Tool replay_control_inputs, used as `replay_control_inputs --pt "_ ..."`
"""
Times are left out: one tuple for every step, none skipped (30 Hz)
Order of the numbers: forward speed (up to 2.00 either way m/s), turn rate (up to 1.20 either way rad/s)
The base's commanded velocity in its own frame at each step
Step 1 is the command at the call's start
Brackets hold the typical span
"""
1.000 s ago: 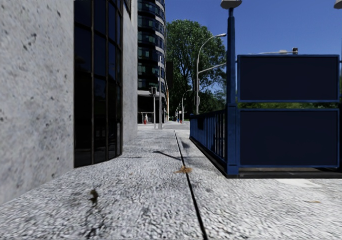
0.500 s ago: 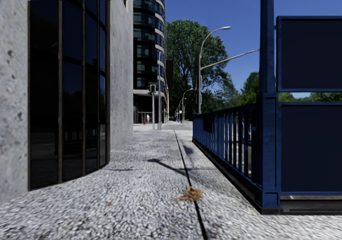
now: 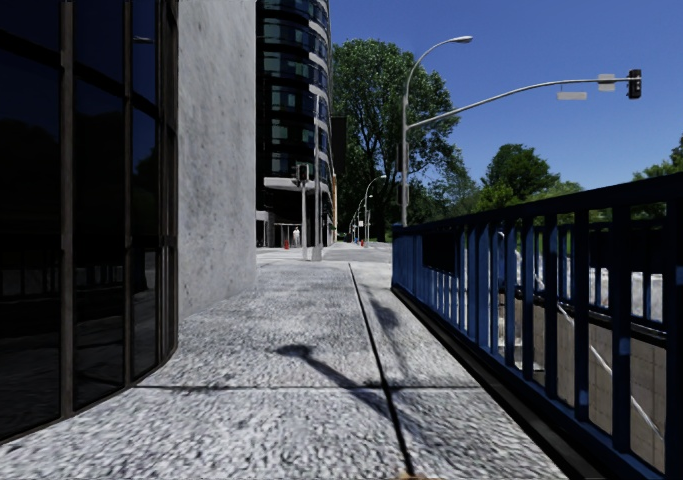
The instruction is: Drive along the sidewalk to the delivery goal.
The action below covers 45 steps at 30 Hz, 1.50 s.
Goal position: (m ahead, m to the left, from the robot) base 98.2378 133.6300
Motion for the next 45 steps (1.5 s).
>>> replay_control_inputs --pt "2.0 0.0" --pt "2.0 0.0" --pt "2.0 0.0" --pt "2.0 0.0" --pt "2.0 0.0" --pt "2.0 0.0" --pt "2.0 0.0" --pt "2.0 0.0" --pt "2.0 0.0" --pt "2.0 0.0" --pt "2.0 0.0" --pt "2.0 0.0" --pt "2.0 0.0" --pt "2.0 0.0" --pt "2.0 0.0" --pt "2.0 0.0" --pt "2.0 0.0" --pt "2.0 0.0" --pt "2.0 0.0" --pt "2.0 0.0" --pt "2.0 0.0" --pt "2.0 0.0" --pt "2.0 0.0" --pt "2.0 0.0" --pt "2.0 0.0" --pt "2.0 0.0" --pt "2.0 0.0" --pt "2.0 0.0" --pt "2.0 0.0" --pt "2.0 0.0" --pt "2.0 0.0" --pt "2.0 0.0" --pt "2.0 0.0" --pt "2.0 0.0" --pt "2.0 0.0" --pt "2.0 0.0" --pt "2.0 0.0" --pt "2.0 0.0" --pt "2.0 0.0" --pt "2.0 0.0" --pt "2.0 0.0" --pt "2.0 0.0" --pt "2.0 0.0" --pt "2.0 0.0" --pt "2.0 0.0"
